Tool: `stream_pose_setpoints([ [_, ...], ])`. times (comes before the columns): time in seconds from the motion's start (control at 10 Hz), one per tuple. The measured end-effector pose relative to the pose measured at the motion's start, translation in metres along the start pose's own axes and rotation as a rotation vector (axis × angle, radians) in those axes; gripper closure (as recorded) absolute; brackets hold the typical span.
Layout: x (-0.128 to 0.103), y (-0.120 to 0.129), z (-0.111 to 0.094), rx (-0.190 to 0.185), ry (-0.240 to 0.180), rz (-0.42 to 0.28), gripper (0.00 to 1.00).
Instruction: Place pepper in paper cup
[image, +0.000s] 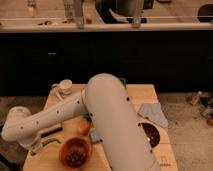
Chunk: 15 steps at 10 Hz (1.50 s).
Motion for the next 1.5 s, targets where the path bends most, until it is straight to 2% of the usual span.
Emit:
stream_pose_setpoints([
  [0.1, 0.003, -0.004, -0.003, 0.031, -0.041, -0.002, 1.00],
  [0.2, 0.010, -0.010, -0.004, 0.062, -0.103, 0.000, 1.00],
  [0.5, 0.029, -0.027, -0.009, 0.130, -0.214, 0.020, 1.00],
  [0.6, 0.036, -0.030, -0.012, 0.144, -0.227, 0.030, 1.00],
  [1.3, 0.035, -0.031, -0.013, 0.146, -0.233, 0.026, 1.00],
  [1.4, 0.033, -0.033, -0.016, 0.167, -0.239, 0.016, 1.00],
  [1.5, 0.031, -0.037, -0.027, 0.195, -0.235, 0.003, 1.00],
])
